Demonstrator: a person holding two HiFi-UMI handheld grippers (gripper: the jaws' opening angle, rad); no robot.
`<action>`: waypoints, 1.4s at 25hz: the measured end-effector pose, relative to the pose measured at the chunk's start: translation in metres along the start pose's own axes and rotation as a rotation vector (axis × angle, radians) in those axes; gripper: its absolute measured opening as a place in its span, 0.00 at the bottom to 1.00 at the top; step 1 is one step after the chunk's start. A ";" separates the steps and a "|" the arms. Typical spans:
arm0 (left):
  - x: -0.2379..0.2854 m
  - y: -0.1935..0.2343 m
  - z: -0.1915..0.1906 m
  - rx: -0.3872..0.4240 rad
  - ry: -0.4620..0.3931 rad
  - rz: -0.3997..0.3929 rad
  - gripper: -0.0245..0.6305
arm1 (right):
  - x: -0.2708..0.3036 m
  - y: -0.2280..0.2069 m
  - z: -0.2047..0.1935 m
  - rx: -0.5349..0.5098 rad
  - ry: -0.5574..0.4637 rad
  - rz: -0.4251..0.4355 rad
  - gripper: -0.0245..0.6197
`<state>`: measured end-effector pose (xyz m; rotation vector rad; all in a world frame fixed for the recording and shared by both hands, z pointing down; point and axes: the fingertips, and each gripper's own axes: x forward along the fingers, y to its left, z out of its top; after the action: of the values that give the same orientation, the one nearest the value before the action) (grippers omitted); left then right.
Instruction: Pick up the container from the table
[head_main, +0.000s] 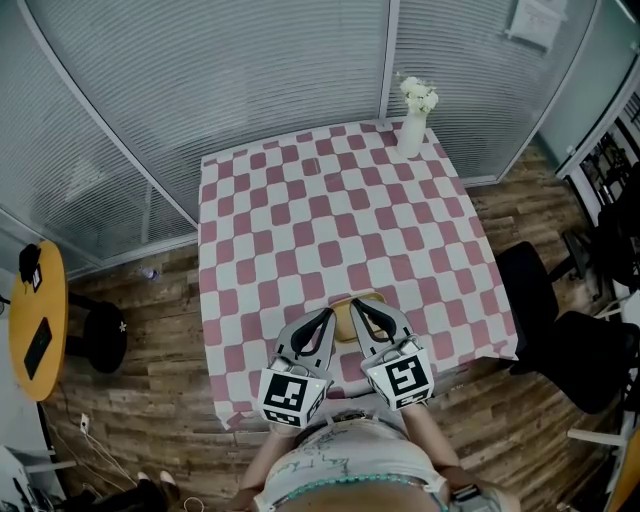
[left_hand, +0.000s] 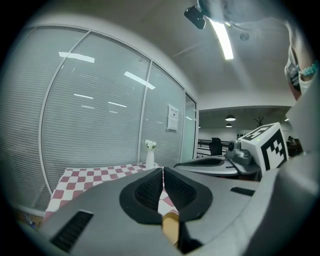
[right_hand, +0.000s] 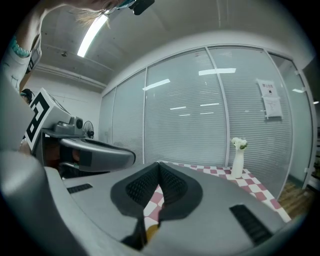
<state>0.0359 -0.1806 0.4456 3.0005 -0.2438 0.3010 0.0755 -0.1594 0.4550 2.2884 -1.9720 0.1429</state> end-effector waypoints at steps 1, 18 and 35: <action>0.000 0.000 -0.001 -0.001 0.004 0.002 0.07 | 0.000 -0.002 -0.004 0.004 0.008 -0.004 0.03; 0.004 0.000 -0.016 -0.004 0.058 -0.010 0.07 | 0.012 -0.036 -0.079 -0.003 0.200 -0.043 0.03; 0.000 0.004 -0.023 -0.009 0.073 -0.005 0.07 | 0.009 -0.065 -0.148 -0.034 0.396 -0.059 0.03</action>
<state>0.0313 -0.1814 0.4682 2.9738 -0.2301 0.4077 0.1416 -0.1367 0.6009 2.0935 -1.6918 0.5095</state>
